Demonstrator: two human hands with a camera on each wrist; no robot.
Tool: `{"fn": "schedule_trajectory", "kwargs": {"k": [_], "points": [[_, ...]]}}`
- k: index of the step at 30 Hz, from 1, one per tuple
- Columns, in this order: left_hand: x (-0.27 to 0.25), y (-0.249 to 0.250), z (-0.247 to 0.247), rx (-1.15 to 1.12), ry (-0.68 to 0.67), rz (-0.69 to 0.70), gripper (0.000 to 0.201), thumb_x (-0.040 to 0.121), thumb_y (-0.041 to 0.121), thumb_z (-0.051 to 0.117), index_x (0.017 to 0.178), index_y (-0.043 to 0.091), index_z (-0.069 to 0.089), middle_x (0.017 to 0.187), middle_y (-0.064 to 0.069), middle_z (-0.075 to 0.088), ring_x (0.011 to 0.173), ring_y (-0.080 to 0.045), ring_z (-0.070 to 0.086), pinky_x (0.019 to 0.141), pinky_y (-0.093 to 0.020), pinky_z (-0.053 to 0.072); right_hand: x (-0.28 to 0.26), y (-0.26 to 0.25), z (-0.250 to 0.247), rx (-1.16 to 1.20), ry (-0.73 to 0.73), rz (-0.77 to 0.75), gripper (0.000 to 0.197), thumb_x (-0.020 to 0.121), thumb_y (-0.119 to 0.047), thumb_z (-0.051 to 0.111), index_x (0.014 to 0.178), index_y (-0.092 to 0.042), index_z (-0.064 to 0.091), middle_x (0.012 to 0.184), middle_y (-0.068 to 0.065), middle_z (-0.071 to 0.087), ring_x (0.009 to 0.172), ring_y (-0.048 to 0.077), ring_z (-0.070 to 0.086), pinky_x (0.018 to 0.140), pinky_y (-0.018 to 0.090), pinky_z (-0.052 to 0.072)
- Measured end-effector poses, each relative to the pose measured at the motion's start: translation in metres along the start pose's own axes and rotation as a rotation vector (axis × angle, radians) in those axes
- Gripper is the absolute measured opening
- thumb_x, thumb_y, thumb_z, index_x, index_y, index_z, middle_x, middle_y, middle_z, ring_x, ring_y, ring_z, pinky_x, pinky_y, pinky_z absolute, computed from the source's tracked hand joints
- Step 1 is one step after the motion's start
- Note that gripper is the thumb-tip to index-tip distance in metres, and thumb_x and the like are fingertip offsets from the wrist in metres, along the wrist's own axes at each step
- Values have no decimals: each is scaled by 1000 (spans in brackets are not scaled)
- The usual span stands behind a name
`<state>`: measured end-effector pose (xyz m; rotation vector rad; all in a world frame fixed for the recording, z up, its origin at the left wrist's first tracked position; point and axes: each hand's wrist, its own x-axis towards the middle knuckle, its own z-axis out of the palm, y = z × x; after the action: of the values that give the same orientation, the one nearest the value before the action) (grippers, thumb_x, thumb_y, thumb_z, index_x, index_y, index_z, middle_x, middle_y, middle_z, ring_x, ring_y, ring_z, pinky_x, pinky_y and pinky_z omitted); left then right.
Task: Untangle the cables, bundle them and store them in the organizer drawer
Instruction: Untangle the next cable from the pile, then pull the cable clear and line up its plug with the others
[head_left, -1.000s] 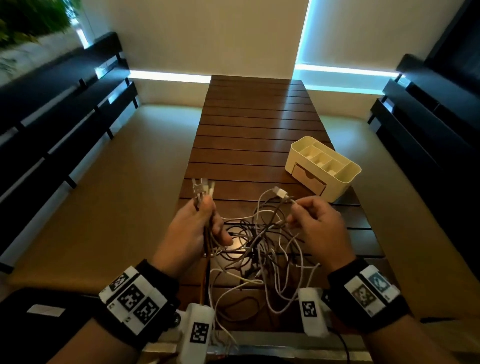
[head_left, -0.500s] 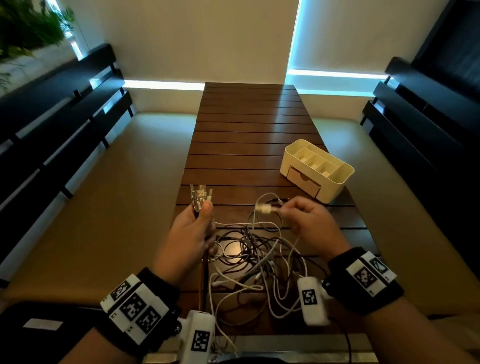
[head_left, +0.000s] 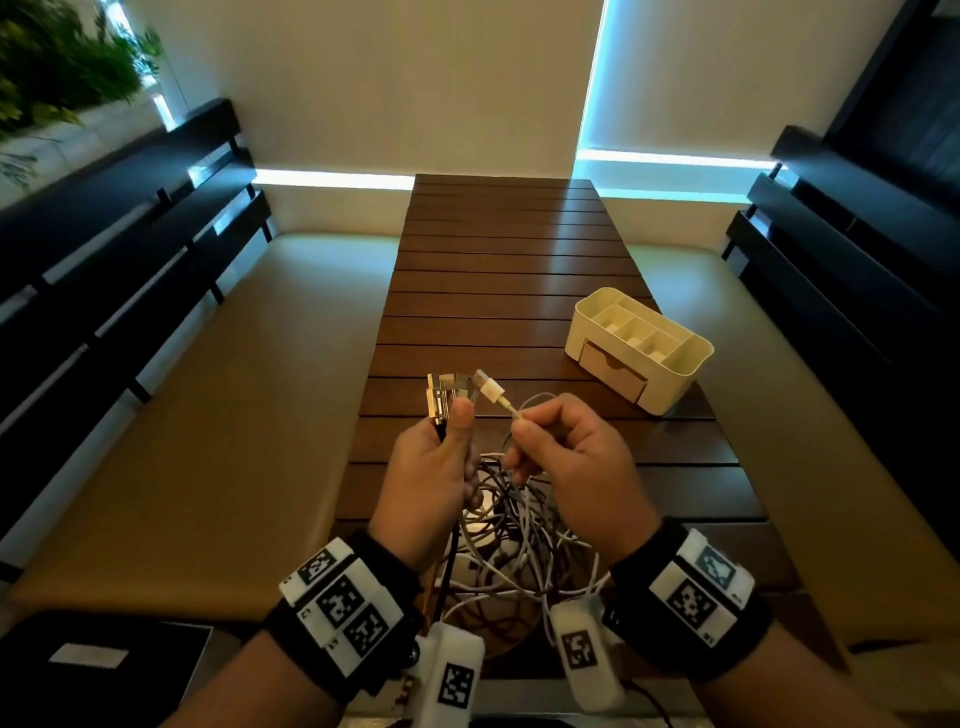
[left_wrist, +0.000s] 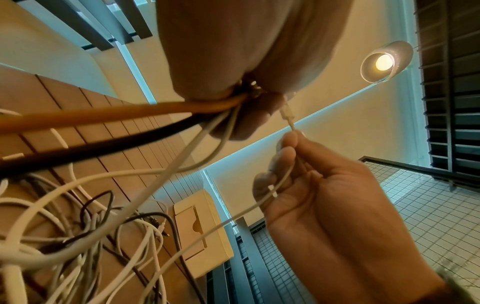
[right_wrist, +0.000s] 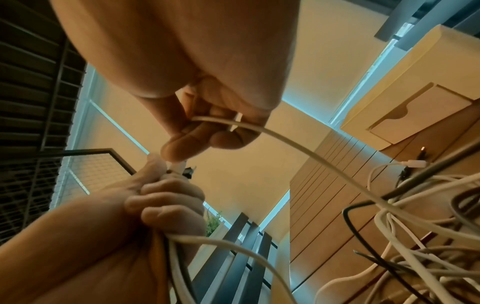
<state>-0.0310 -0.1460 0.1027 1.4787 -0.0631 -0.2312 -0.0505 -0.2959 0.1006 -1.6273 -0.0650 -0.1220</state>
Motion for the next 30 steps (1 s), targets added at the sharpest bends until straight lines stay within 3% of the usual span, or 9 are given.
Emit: {"fn": "schedule_trajectory", "kwargs": {"k": [5,9,12,15,19,21,24,27,30], "points": [[0,0,-1,50,-94,81,39,94,48,49,86,10,56,63,-6,51,54,-20,47,48,-26,42,-5,4,10,-83,-54,-28,7,97,-11,58,94,-8,64,76,9,71,64,19,67,62,30,57],[-3,3,-1,-25,-104,96,22,98,26,51,88,6,53,58,6,57,50,-7,55,47,-19,46,-6,7,11,-206,-81,-83,9,96,-13,60,90,-11,65,76,4,72,63,15,68,61,31,58],[-4,1,-4,-46,-145,108,19,98,18,52,96,-1,56,63,5,60,54,-5,57,50,-19,48,-5,10,10,-240,-87,-119,10,95,-11,61,87,-13,66,75,2,72,63,13,68,60,28,57],[-4,1,-6,-78,-144,116,31,91,21,56,104,-7,56,76,-7,64,64,-13,64,56,-23,53,-5,11,10,-235,-91,-119,7,95,-12,62,90,-9,66,77,3,72,65,14,69,61,26,57],[-2,3,-6,-114,-54,128,37,87,33,55,97,-2,59,86,-19,65,74,-26,66,62,-31,57,-4,14,15,-208,-123,-148,7,97,-17,60,99,-18,66,87,2,73,73,15,70,67,31,60],[-1,3,-5,-125,6,138,37,88,38,53,93,1,60,70,-14,58,61,-22,57,54,-31,49,-3,19,16,-225,-140,-179,13,99,-20,55,106,-24,65,87,0,72,74,15,69,68,31,59],[3,8,-11,-182,105,142,33,85,44,52,83,11,56,58,0,46,54,-15,43,54,-30,40,-3,38,10,-377,-125,-114,13,101,-23,51,93,-26,62,70,-2,64,62,6,60,58,17,49],[7,15,-17,-260,161,137,30,81,47,51,81,16,55,70,2,54,69,-15,53,69,-31,47,-4,59,-4,-463,-118,55,20,102,-28,48,89,-21,62,74,5,65,59,5,54,55,16,43],[4,18,-20,-402,126,108,29,84,44,50,84,15,54,79,-2,61,84,-23,66,85,-42,55,0,62,-10,-466,-96,127,20,101,-32,48,90,-22,61,74,2,63,60,7,53,58,24,44]]}}
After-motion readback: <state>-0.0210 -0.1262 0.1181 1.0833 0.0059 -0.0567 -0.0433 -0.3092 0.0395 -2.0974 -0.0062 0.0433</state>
